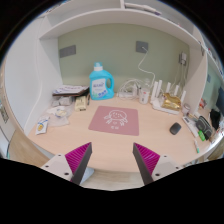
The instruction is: Arrange mouse
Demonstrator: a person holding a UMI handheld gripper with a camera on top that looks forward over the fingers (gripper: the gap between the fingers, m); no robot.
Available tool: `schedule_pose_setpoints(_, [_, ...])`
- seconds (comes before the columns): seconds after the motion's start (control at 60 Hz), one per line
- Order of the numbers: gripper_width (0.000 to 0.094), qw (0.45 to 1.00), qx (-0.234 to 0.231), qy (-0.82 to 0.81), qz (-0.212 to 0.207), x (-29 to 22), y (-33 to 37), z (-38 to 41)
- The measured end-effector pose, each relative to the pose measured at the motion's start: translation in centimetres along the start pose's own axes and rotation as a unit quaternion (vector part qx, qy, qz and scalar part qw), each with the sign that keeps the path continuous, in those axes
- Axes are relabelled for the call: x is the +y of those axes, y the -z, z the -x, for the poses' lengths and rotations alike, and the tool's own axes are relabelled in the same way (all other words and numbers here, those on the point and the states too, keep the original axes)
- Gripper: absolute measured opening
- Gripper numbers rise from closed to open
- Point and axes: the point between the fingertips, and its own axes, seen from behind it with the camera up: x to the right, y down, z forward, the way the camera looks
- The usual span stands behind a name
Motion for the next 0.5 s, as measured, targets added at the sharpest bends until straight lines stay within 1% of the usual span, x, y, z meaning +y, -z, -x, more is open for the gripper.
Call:
schedule_pose_setpoints(0.15, [0.0847,0.997,0.059,-0.027,0.03,4.0,-3.5,-11.4])
schedule_pose_setpoints(0.283, [0.0852,0.992,0.109,-0.052,0.039,5.5,-7.4,-22.2])
schedule_pose_setpoints(0.4, [0.0852,0.988,0.133,-0.069,0.03,5.1,-12.1,-29.8])
schedule_pose_setpoints(0.5, [0.085,0.987,0.132,-0.091,0.024,4.2,-16.2,-33.6])
